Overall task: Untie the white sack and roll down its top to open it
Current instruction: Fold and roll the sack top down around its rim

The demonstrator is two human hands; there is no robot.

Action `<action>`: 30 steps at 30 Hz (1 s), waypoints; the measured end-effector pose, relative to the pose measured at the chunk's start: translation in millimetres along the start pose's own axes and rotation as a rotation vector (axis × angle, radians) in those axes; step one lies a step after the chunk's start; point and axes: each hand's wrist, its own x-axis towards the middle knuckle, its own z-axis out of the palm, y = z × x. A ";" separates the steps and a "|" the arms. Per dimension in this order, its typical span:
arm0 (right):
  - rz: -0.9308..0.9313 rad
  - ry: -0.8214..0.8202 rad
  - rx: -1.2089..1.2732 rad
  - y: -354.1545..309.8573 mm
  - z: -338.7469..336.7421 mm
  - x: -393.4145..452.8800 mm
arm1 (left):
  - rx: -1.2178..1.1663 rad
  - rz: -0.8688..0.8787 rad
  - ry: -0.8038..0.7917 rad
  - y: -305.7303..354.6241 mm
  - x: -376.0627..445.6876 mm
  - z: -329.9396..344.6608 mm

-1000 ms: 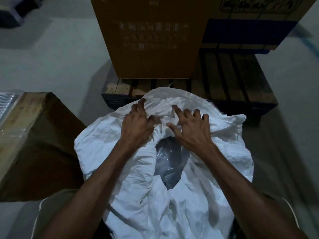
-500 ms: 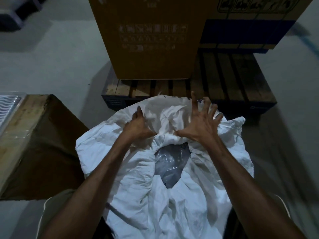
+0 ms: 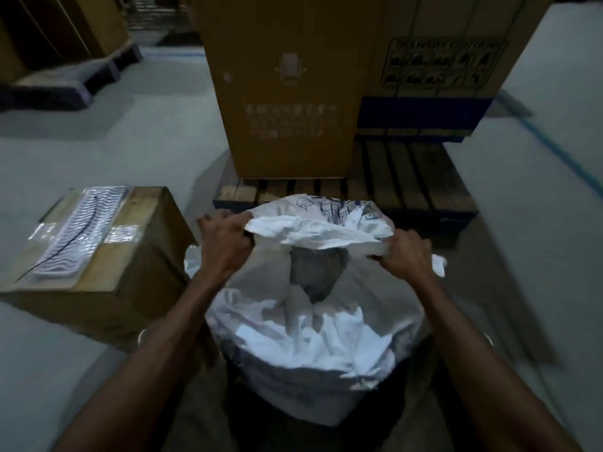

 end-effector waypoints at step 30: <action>-0.314 0.257 -0.126 -87.2 -193.9 -106.8 | -0.173 0.498 -0.151 97.8 3.3 -157.7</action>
